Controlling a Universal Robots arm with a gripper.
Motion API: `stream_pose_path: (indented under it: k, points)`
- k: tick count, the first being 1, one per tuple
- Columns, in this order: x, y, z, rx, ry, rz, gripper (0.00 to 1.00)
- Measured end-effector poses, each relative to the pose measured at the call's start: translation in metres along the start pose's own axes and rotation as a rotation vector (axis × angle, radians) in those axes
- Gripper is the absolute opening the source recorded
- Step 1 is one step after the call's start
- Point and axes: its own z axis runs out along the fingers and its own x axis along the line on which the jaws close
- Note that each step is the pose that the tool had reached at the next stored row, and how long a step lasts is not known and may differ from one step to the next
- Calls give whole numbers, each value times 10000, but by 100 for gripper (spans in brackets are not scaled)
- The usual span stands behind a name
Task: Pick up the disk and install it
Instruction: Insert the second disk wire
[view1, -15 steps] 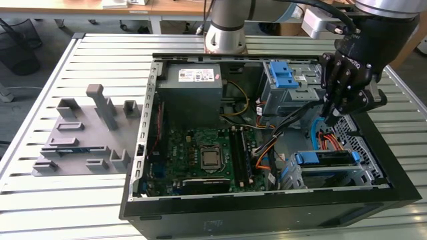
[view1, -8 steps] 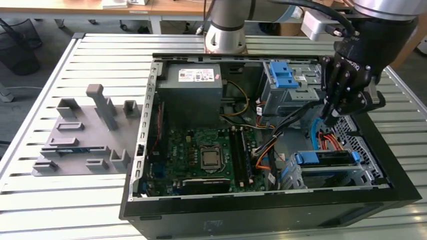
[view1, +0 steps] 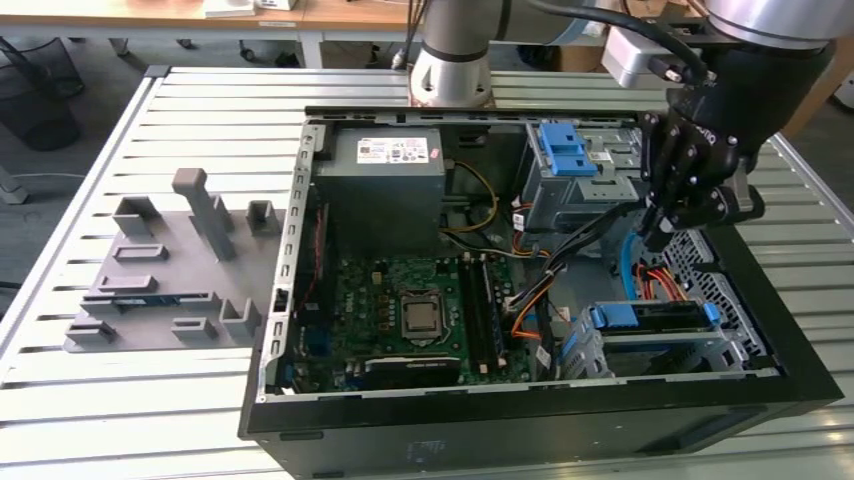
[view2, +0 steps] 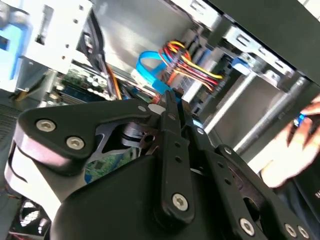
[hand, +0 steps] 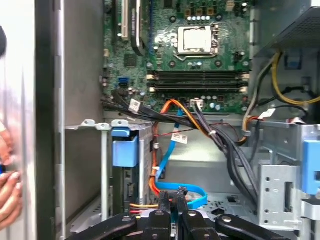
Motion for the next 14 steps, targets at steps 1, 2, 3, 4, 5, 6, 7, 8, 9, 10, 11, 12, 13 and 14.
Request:
stream_pose_path:
  k: [1,2,3,4,5,6,7,8,9,10,11,12,13,14]
  points:
    - [6,0,3,7,-88,3,16]
    - [14,0,6,17,-120,5,16]
    - [27,1,10,33,-126,6,16]
    - [49,4,15,52,-129,8,16]
    - [73,8,21,74,-129,9,16]
    - [97,12,28,94,-130,10,16]
    - [124,18,38,115,-135,12,16]
    - [145,23,47,132,-141,14,16]
    - [170,28,59,148,-151,15,16]
    - [192,34,68,163,-161,16,16]
    - [209,38,78,174,-173,17,16]
    - [216,41,86,182,-192,18,16]
    - [216,41,89,184,-204,19,16]
    - [216,41,90,184,-208,18,16]
